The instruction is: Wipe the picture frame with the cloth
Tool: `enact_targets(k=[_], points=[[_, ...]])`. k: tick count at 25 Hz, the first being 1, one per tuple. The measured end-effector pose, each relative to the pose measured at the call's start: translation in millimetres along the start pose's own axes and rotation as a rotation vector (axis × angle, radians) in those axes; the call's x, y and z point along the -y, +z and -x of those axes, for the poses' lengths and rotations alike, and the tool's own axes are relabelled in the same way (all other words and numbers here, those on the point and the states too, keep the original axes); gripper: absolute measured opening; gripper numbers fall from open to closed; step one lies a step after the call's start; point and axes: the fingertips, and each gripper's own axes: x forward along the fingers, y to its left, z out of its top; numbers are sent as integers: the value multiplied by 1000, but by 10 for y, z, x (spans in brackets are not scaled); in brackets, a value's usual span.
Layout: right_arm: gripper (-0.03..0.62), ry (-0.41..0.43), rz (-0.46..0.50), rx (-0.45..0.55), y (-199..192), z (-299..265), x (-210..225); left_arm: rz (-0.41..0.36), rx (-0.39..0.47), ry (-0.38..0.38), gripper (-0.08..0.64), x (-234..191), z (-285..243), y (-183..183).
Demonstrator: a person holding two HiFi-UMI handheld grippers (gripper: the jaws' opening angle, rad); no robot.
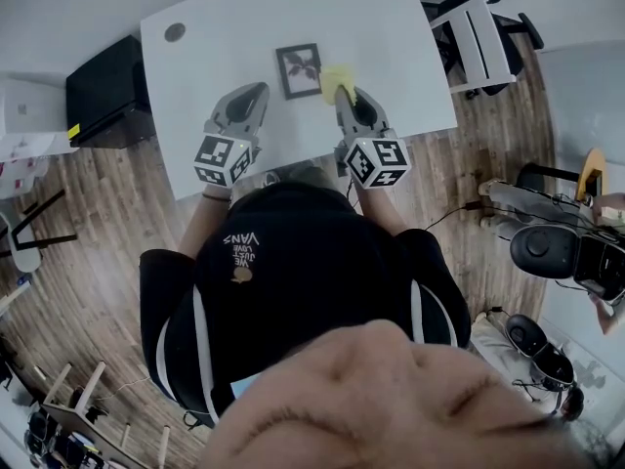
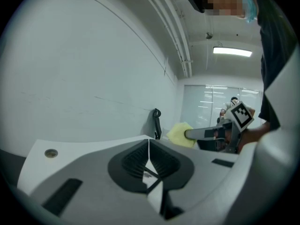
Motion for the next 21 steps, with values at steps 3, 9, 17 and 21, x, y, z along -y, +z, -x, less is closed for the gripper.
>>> enact_targets(k=[3,9,17,21], points=[[48,0,4,1,-8,9,-27,0,1,1,17,6,35,-7],[48,-3,6,-4,-35,12,-15,4,-4,0,17,10,33,-30],[48,-9,3,-6,-41,34,-31,6,-4,-6,17,21,56,-38],[48,-11,0,-6,-46,35,-22,6,-4,-8,17,22,53,-37]])
